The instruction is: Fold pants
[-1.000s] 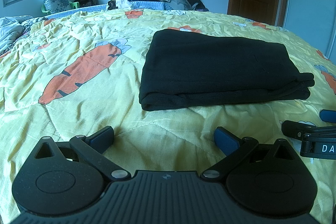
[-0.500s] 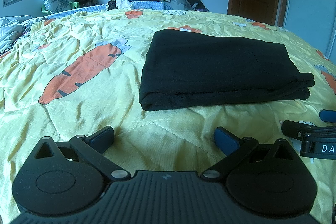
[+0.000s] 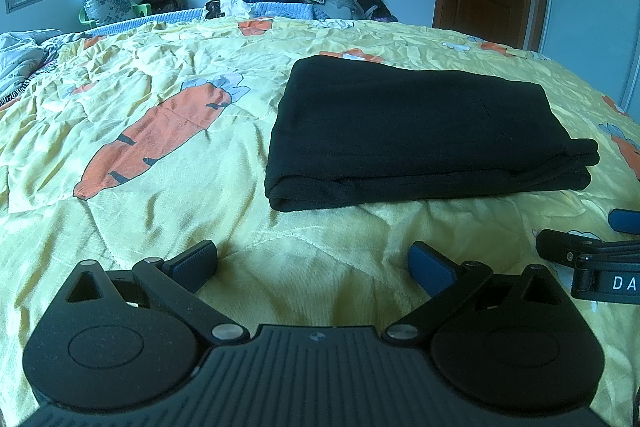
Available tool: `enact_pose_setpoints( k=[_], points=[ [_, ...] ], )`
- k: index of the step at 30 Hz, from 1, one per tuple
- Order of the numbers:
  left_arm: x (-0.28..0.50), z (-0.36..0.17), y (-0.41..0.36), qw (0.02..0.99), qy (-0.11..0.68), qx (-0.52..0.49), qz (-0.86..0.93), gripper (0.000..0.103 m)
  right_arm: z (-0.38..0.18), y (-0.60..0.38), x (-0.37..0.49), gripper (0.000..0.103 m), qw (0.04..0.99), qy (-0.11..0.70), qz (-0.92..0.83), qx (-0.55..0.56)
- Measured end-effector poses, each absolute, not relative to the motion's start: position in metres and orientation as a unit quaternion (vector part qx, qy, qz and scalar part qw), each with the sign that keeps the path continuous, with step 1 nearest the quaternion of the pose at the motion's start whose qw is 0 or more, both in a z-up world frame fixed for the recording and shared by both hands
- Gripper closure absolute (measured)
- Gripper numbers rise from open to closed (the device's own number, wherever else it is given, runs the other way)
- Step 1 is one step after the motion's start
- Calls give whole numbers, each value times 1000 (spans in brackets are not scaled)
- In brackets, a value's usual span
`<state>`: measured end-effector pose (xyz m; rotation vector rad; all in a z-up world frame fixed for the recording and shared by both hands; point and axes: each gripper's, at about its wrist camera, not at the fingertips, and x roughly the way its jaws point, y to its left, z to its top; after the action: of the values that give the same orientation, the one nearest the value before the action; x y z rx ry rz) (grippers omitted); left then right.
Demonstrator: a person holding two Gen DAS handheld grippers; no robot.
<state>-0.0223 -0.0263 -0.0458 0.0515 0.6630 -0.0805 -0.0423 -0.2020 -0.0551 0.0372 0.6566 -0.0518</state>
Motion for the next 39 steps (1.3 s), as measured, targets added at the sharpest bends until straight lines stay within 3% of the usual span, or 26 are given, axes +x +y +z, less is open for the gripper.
enact_pose_setpoints(
  k=[39],
  points=[
    [-22,-46,-26,944,325,25,-39,0,-55,-198,-45,0,946,321,-37,20]
  ],
)
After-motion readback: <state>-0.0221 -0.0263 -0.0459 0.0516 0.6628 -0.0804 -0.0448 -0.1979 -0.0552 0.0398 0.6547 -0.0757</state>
